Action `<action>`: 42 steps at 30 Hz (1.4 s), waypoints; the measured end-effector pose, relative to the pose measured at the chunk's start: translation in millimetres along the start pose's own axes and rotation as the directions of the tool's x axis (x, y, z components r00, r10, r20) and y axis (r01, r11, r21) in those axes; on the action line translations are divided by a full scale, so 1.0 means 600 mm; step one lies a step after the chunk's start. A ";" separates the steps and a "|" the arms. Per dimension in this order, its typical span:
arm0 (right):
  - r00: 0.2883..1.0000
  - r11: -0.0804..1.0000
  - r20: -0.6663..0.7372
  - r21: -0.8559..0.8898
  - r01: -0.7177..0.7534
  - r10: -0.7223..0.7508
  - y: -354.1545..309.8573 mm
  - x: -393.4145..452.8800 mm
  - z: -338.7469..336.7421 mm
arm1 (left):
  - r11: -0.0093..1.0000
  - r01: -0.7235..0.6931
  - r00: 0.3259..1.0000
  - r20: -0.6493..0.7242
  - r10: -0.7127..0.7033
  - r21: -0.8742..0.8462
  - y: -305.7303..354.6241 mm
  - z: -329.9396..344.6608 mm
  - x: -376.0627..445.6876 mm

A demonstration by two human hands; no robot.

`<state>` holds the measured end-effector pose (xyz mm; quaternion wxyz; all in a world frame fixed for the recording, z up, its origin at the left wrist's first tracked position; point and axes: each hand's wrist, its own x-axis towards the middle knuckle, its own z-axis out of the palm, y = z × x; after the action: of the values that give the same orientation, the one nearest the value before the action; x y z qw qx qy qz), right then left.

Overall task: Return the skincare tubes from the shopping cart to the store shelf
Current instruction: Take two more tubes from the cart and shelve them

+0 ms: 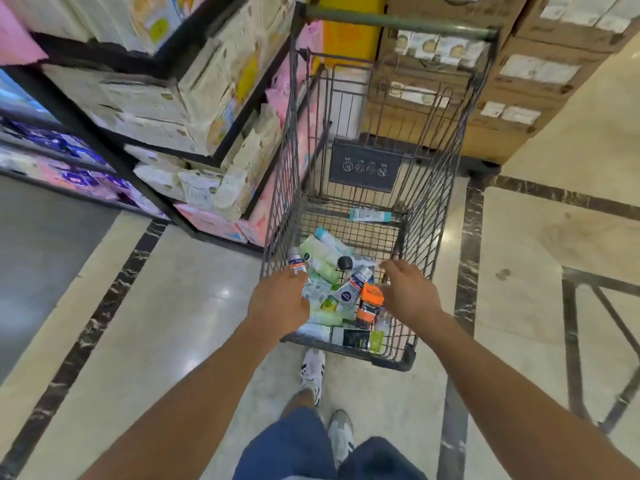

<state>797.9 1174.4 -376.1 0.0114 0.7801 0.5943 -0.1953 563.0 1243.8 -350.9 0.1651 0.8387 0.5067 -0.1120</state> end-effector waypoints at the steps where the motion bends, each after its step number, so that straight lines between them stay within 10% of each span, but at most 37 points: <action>1: 0.999 1.000 0.033 -0.009 -0.015 0.015 0.000 0.019 0.009 | 1.000 -0.011 1.000 0.021 0.011 0.000 -0.009 0.010 0.027; 19: 0.876 0.958 0.444 -0.110 0.263 -0.190 0.077 0.309 0.296 | 0.766 -0.447 0.850 0.487 0.202 0.462 -0.096 0.306 0.422; 33: 0.925 0.935 0.369 -0.291 0.204 -0.088 0.075 0.339 0.351 | 0.527 -0.614 0.787 0.502 0.358 0.588 -0.130 0.337 0.469; 38: 0.933 0.936 0.360 -0.327 0.132 -0.006 0.068 0.349 0.338 | 0.686 -0.563 0.816 0.439 0.376 0.460 -0.120 0.324 0.468; 42: 0.953 0.972 0.268 0.143 -0.186 0.142 0.071 0.356 0.307 | 0.977 -0.215 0.920 0.339 0.198 0.011 -0.102 0.292 0.459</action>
<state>830.2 1312.9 -623.0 0.0391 0.7933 0.5024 -0.3415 632.3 1425.4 -620.0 0.2398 0.8597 0.3770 -0.2475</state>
